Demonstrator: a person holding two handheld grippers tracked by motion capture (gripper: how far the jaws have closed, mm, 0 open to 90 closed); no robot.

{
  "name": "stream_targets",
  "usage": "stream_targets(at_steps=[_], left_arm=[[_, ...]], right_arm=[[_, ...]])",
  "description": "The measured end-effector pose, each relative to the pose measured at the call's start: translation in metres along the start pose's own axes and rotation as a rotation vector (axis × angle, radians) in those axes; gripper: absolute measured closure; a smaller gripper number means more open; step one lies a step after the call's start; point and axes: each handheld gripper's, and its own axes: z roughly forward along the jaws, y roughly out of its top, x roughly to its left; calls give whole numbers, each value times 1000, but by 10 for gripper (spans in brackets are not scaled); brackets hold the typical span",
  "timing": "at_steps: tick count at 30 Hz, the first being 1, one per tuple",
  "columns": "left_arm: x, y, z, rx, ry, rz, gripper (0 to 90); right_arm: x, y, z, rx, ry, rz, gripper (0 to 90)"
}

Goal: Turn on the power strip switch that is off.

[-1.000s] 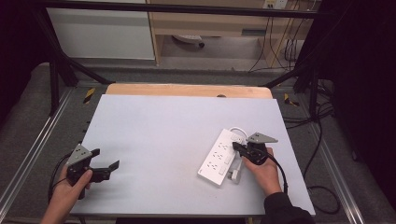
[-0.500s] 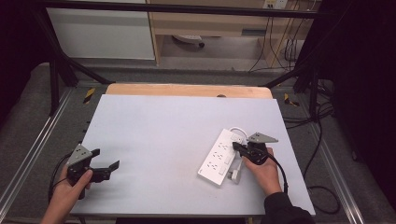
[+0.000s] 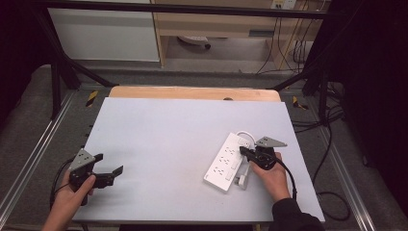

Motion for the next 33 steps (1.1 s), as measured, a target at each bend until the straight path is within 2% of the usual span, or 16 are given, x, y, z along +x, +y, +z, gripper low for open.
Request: stream_targets(at_steps=[16, 25, 33], left_arm=[[0, 0, 0, 2, 0, 2, 64], [0, 0, 0, 3, -1, 2, 64], [1, 0, 1, -1, 1, -5, 65]], right_arm=[[-1, -1, 1, 10, -4, 4, 900], [0, -1, 1, 8, -10, -11, 900], [0, 0, 3, 2, 3, -5, 900]])
